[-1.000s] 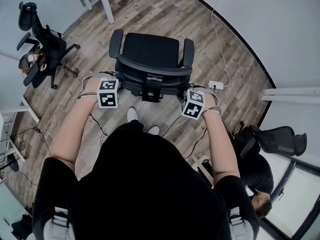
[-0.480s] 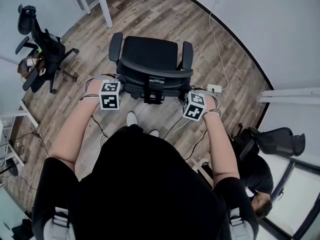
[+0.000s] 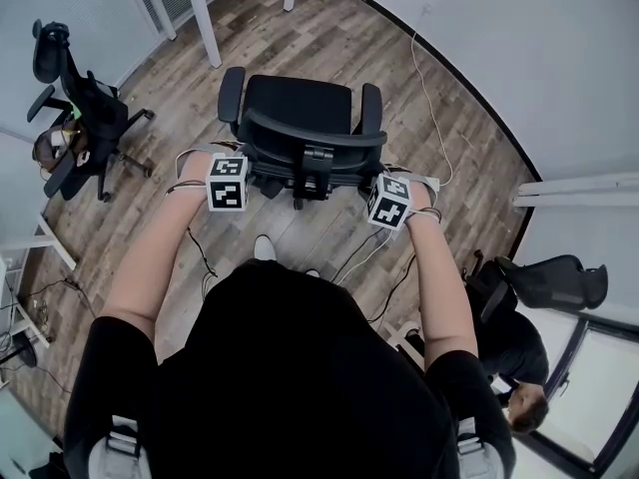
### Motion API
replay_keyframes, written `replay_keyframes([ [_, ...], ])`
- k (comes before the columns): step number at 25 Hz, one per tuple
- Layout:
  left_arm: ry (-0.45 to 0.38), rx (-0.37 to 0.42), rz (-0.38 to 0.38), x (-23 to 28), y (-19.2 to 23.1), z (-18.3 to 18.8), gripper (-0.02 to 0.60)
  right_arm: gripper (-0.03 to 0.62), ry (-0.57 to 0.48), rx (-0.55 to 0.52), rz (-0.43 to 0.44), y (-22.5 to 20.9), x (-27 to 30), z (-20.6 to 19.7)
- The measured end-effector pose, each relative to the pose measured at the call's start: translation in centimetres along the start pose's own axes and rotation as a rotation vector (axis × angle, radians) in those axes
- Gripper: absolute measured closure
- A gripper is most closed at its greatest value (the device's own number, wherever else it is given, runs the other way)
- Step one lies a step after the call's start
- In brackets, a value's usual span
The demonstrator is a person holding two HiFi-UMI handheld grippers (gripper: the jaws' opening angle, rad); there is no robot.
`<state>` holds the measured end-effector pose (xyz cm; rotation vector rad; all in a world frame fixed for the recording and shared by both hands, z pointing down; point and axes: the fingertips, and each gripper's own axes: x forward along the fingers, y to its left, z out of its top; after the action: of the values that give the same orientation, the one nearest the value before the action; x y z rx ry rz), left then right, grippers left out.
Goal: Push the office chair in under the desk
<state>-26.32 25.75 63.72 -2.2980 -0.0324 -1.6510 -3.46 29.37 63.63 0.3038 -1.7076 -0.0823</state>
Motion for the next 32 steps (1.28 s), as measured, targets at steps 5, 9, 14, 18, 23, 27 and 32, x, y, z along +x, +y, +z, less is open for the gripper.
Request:
replay_keyframes([
  [5,-0.009,0.015,0.007,0.2,2.4,-1.0,0.479,0.468,0.012,0.006,-0.003,-2.3,0.6,0.7],
  [9,-0.031,0.011,0.001,0.5,4.5,-1.8,0.480,0.468,0.020,0.011,-0.005,-4.5,1.2,1.2],
  [14,-0.035,0.000,-0.015,0.9,6.8,-2.0,0.477,0.467,0.023,0.017,0.006,-7.0,1.7,1.0],
  [18,-0.028,0.002,-0.006,1.4,9.2,-2.3,0.479,0.467,0.013,0.010,0.002,-9.4,2.2,1.1],
  [23,-0.003,-0.010,-0.014,2.0,12.0,-3.1,0.477,0.467,-0.001,0.001,0.015,-12.1,2.7,1.4],
  [27,0.010,-0.024,-0.016,2.7,14.2,-3.3,0.474,0.467,-0.013,-0.015,0.025,-14.3,3.0,1.3],
  [32,0.029,-0.037,-0.002,3.5,17.1,-2.4,0.474,0.467,-0.036,-0.039,0.001,-17.6,3.7,0.0],
])
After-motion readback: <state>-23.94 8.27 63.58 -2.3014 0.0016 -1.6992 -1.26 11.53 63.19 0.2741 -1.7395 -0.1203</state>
